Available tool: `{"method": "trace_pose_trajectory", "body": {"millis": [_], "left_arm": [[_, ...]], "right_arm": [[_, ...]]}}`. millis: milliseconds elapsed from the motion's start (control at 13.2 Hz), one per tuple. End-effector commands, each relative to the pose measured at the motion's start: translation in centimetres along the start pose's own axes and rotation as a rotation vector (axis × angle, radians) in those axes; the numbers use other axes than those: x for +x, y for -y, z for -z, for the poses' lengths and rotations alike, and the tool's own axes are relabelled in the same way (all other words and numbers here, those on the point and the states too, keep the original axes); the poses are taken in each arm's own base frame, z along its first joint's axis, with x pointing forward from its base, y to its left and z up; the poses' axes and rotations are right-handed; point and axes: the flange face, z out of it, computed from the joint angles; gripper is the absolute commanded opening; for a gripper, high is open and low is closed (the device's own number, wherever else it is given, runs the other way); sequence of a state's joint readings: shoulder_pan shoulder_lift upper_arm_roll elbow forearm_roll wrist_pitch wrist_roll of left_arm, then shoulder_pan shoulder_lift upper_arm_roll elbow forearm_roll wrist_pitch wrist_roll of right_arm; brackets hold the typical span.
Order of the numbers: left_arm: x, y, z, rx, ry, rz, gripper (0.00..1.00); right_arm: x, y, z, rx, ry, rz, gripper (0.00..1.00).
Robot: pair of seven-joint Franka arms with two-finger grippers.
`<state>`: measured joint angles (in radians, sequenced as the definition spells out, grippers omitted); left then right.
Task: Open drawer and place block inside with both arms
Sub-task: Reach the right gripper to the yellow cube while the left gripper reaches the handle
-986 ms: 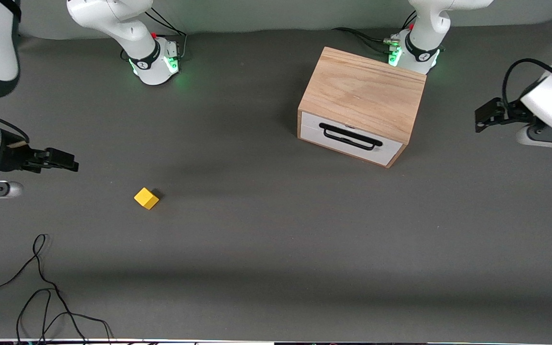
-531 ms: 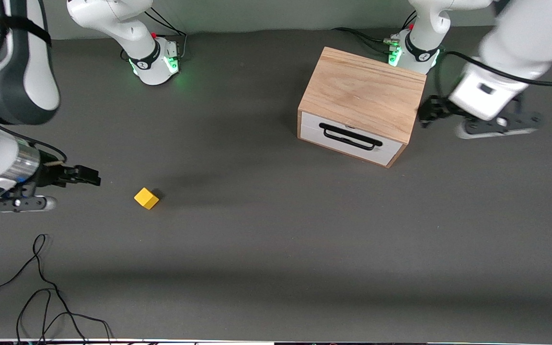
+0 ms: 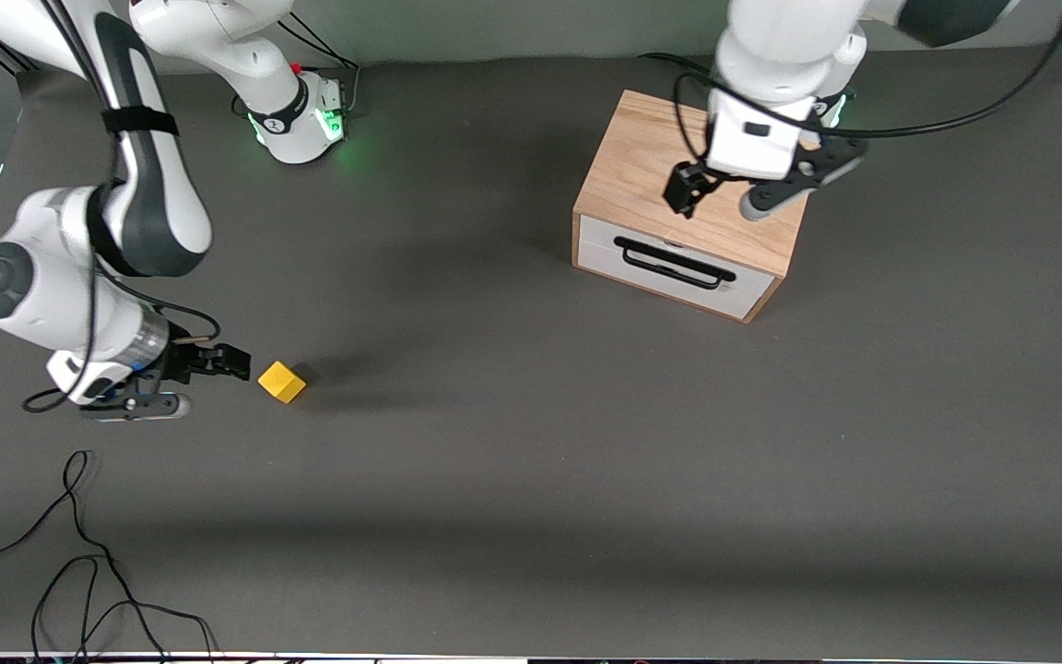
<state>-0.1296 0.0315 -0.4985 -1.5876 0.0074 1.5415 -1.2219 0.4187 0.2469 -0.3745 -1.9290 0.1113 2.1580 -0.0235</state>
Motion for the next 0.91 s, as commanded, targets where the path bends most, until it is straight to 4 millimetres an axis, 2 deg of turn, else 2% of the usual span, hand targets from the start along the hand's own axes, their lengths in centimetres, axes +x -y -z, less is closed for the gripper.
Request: {"method": "trace_pose_trajectory", "body": {"millis": [0,152,379,455,834], "left_arm": [[-1.0,-2.0,-0.8,0.007,0.008,0.130,1.00],[-0.9,-2.7,-1.0,0.008,0.018,0.260,1.00],[0.0,-2.8,-1.9,0.025,0.022,0.300,1.00],[0.6,-2.9,-2.3,0.025,0.018,0.303,1.00],[2.6,-4.2,-7.5,0.032,0.043,0.334,1.00]], "right_arm": [[-0.3,-0.4,-3.4,-0.024,-0.026,0.001,1.00],[-0.6,0.1,-6.6,-0.045,-0.032,0.033,1.00],[-1.1,-0.1,-10.2,-0.069,-0.056,0.037,1.00],[-1.2,-0.3,-11.0,-0.075,-0.066,0.035,1.00],[-1.6,-0.1,-13.6,-0.063,-0.056,0.008,1.00]]}}
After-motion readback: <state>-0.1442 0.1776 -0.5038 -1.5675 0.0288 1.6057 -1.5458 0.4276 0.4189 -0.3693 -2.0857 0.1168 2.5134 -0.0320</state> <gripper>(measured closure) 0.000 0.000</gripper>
